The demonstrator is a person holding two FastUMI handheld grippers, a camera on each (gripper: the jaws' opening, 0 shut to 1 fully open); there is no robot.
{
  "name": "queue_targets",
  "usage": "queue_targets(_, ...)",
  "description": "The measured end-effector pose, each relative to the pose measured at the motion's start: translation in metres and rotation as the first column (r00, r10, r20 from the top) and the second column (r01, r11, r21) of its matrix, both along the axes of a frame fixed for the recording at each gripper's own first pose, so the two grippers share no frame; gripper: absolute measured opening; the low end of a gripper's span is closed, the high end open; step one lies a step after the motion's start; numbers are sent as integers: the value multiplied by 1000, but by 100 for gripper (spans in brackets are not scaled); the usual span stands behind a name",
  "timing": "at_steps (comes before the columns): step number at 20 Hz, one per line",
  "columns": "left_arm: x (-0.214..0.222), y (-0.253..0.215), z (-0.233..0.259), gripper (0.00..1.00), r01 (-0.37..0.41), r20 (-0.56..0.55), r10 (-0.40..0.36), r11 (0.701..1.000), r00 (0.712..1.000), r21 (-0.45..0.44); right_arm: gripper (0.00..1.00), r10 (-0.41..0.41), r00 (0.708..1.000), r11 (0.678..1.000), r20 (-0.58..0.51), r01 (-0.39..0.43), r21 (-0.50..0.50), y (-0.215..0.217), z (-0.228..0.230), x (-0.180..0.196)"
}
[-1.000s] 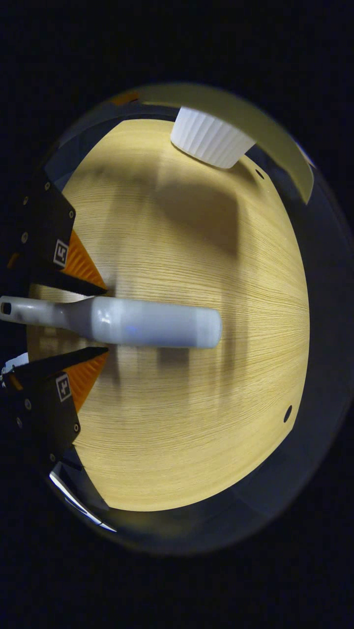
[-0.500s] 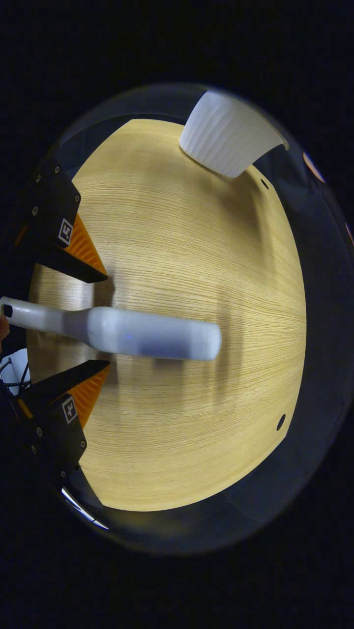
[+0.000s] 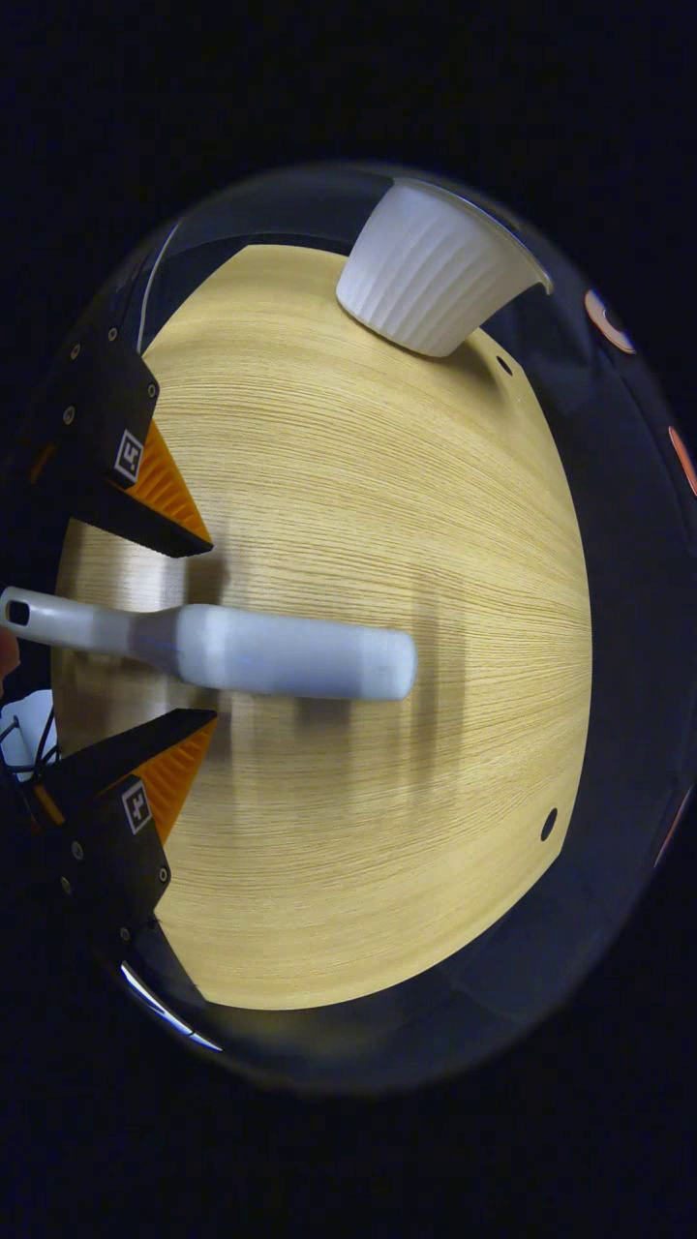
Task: Pick up the small broom and dustpan from the desktop, sweep the trash into the dustpan with the broom, and then empty the trash into the garbage bin.
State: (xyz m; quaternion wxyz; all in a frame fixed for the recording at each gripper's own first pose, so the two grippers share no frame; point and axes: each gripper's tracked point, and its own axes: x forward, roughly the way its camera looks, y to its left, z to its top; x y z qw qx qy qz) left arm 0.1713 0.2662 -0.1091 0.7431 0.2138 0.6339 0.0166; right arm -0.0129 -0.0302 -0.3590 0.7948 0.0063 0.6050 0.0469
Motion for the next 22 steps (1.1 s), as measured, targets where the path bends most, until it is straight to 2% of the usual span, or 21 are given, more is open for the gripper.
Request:
queue_targets(3, 7, 16, -5, 32, 71, -55, -66, 993, 996, 91, 95, 0, 1000, 1000, 0, 0, 1, -3, 2, -4)
queue_targets(5, 12, 26, 7, 31, 159, -88, -144, 968, 986, 197, 95, 1, 1000, 1000, -1, -1, 7, -2, 2, -5)
queue_targets(6, 19, 34, 17, 32, 225, -110, -202, 931, 973, 289, 95, 2, 1000, 1000, 1, -2, 17, -1, 2, -5)
queue_targets(8, 37, 49, 34, 31, 348, -161, -308, 826, 938, 444, 95, 4, 1000, 1000, 0, -4, 20, 0, 3, -6)
queue_targets(11, 68, 62, 51, 31, 467, -231, -416, 662, 880, 586, 95, 8, 1000, 1000, 2, -8, 21, 1, 3, -7)
queue_targets(12, 61, 64, 52, 31, 480, -234, -435, 632, 869, 608, 95, 7, 1000, 1000, 1, -7, 21, 1, 3, -7)
queue_targets(13, 59, 67, 50, 31, 486, -235, -445, 616, 864, 620, 95, 8, 1000, 1000, 2, -8, 24, 2, 4, -6)
queue_targets(14, 56, 72, 45, 31, 479, -221, -446, 627, 867, 614, 95, 8, 1000, 1000, 0, -8, 23, 1, 3, -7)
queue_targets(15, 51, 69, 32, 31, 459, -195, -434, 666, 880, 588, 95, 7, 1000, 1000, 1, -7, 26, 1, 3, -6)
queue_targets(17, 37, 67, 9, 31, 391, -127, -380, 774, 916, 498, 95, 7, 1000, 1000, -1, -7, 27, 2, 3, -7)
queue_targets(19, 28, 58, -3, 31, 304, -47, -312, 865, 949, 399, 95, 6, 1000, 1000, -1, -6, 28, 2, 5, -6)
queue_targets(21, 31, 50, -17, 31, 203, 31, -221, 936, 975, 287, 95, 3, 1000, 1000, 1, -3, 30, 1, 6, -6)
queue_targets(22, 23, 47, -30, 31, 156, 61, -174, 960, 983, 231, 95, 3, 1000, 999, 3, -3, 33, 2, 7, -5)
